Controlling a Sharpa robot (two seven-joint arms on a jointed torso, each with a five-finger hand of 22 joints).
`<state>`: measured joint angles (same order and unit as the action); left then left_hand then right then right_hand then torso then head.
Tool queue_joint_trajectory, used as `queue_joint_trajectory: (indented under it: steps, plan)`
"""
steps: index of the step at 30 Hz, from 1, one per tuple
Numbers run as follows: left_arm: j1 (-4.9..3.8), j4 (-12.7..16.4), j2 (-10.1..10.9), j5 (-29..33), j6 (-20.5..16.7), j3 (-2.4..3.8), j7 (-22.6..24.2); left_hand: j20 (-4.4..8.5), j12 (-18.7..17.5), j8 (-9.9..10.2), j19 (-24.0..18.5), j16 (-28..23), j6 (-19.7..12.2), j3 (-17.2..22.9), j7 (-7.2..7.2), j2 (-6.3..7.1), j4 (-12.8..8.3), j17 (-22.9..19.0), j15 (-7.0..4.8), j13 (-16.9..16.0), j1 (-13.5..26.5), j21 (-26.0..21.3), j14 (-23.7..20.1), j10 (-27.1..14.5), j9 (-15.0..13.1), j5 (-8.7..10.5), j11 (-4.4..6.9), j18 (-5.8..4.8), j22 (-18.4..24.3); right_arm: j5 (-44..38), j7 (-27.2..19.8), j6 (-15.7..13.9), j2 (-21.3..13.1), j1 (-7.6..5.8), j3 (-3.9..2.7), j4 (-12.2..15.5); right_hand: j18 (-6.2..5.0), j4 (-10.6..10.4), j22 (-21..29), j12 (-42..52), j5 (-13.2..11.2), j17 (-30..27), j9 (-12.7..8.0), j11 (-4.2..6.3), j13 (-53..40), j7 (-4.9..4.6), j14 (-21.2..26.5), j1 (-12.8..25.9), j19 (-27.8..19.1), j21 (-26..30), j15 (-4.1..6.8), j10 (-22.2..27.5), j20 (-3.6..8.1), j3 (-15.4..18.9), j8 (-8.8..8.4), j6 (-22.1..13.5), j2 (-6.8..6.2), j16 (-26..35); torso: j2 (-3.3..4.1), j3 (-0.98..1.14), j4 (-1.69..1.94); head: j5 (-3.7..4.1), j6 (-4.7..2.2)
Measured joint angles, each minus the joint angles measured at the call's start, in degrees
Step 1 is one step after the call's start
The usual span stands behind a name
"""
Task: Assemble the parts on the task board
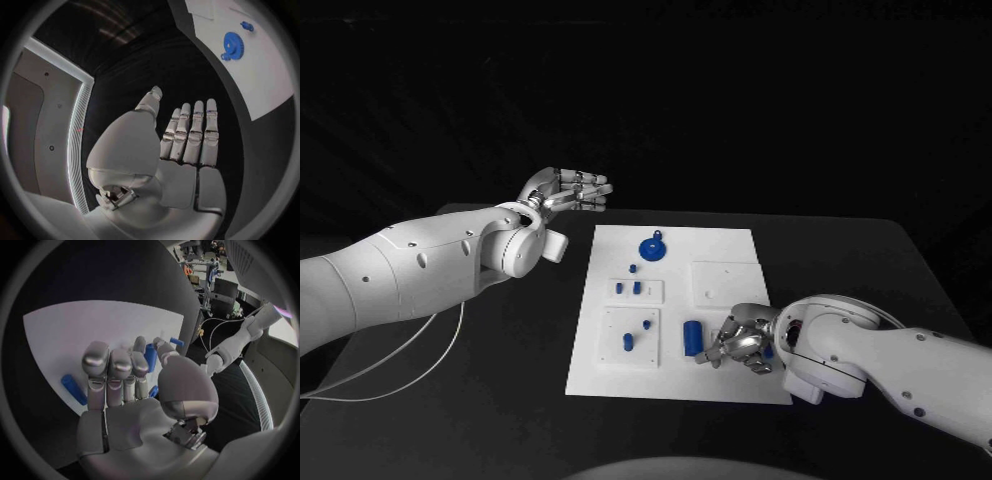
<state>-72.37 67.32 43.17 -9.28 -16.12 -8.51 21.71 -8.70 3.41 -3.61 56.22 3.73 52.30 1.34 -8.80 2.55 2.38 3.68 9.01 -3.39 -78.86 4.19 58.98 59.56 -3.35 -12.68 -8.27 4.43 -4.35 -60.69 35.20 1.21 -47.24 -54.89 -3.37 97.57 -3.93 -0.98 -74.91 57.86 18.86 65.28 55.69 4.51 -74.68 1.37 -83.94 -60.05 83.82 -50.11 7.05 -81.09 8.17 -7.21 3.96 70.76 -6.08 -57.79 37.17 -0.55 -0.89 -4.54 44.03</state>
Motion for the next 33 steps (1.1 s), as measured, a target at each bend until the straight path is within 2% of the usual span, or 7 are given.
queue_joint_trajectory:
  steps: [3,6,13,18,22,27,33]
  plan:
    - [0.0,0.0,0.0,0.0,0.0,0.0,0.0,0.0,0.0,0.0,0.0,0.0,0.0,0.0,0.0,0.0,0.0,0.0,0.0,0.0,0.0,0.0,0.0,0.0,0.0,0.0,0.0,0.0,0.0,0.0,-0.3,0.4,-1.1,0.03,0.0,0.6,0.0,-2.2,0.0,0.0,-0.4,0.0,-0.5,0.0,0.0,0.0,0.0,-1.2,0.0,0.0,0.0,0.0,0.0,0.3,-0.05,0.0,-1.49,0.0,-0.01,0.0,-0.02,-0.02,0.0]
    - [0.0,-0.1,0.1,0.0,0.0,-0.01,0.0,0.0,0.0,0.0,0.0,0.0,0.0,0.0,0.0,0.0,0.0,0.0,0.0,0.0,0.0,0.0,0.0,0.0,0.0,0.0,0.0,0.0,0.0,0.2,-0.6,0.9,-2.5,0.22,-0.73,1.5,0.0,-4.0,0.0,0.0,-0.7,0.0,-1.8,0.0,0.0,-0.47,0.0,-1.9,0.0,0.0,0.0,0.0,0.0,1.0,-0.2,-0.5,-2.15,0.0,-0.03,0.02,-0.05,0.04,-0.08]
    - [0.0,-0.3,0.1,0.0,0.0,-0.01,0.0,0.0,0.0,0.0,0.0,0.0,0.0,0.0,0.0,0.0,0.0,0.0,0.0,0.0,0.0,0.0,0.0,0.0,0.0,0.0,0.0,0.0,0.0,0.8,-1.8,1.5,-6.2,0.1,-4.91,2.9,0.0,-3.2,0.0,0.7,-1.1,0.2,-12.5,-0.63,-0.2,-1.99,0.0,-3.3,0.0,0.0,-0.01,0.2,0.0,1.4,-0.2,-2.0,-1.13,0.0,-0.07,0.03,-0.12,0.68,-0.43]
    - [0.0,-0.3,0.0,0.0,0.0,-0.01,0.2,0.12,0.0,0.0,0.1,0.0,1.0,-0.2,-0.2,0.0,0.2,0.0,-0.2,0.0,0.0,0.0,1.0,0.3,0.0,0.0,-0.18,0.0,0.0,0.7,-2.6,1.5,-8.2,-0.01,-7.47,2.1,0.0,-0.9,0.0,3.6,-0.2,0.8,-13.5,-0.62,-0.3,-1.84,0.0,-3.9,0.0,-0.5,-0.01,-0.2,0.0,0.1,-0.2,-1.9,-0.55,-0.7,-0.07,0.04,-0.16,0.88,-0.79]
    - [0.01,-0.2,0.1,0.0,-0.1,-0.01,0.4,0.21,0.0,0.0,0.2,0.0,1.0,-0.2,-0.2,0.01,0.2,0.0,-0.2,0.0,0.0,0.0,1.0,0.4,0.0,0.0,-0.01,0.0,0.0,0.3,-2.7,1.5,-9.5,-0.01,-8.23,0.7,0.0,0.0,0.0,3.7,-0.5,0.8,-13.5,-0.62,-0.2,-1.84,0.0,-3.6,0.0,-0.7,-0.02,-0.2,0.0,-0.2,-0.2,-1.9,-0.2,-0.9,-0.04,0.04,-0.16,1.41,-0.86]
    - [0.01,-0.2,0.1,0.1,-0.1,-0.02,0.7,0.42,0.0,0.0,0.4,0.0,1.0,-0.2,-0.2,0.01,0.2,0.0,-0.2,0.0,0.0,0.0,1.0,0.4,0.0,0.0,-0.01,0.0,0.0,-0.7,-2.1,1.7,-10.6,0.01,-8.56,-0.7,0.0,1.5,0.0,3.7,-5.4,0.8,-13.5,-0.62,-0.2,-1.84,0.0,-2.7,0.0,-0.7,-0.03,-0.2,0.0,0.2,-0.2,-2.3,1.63,-0.9,0.01,0.04,-0.13,2.13,-0.78]
    - [0.01,-0.1,0.1,0.1,-0.1,-0.02,0.8,0.41,0.0,0.0,0.4,0.0,1.0,-0.2,-0.2,0.01,0.1,0.0,-0.2,0.0,0.0,0.0,1.0,0.4,0.0,0.0,-0.01,0.0,0.0,-2.7,-0.9,2.7,-10.9,0.76,-8.69,-0.8,0.0,2.0,0.0,3.7,-5.8,0.8,-13.7,-0.62,-0.2,-1.96,0.0,-2.6,0.1,-0.7,-0.04,-0.2,-0.12,0.1,-0.2,-2.4,1.68,-0.9,0.04,0.04,-0.12,2.42,-0.73]
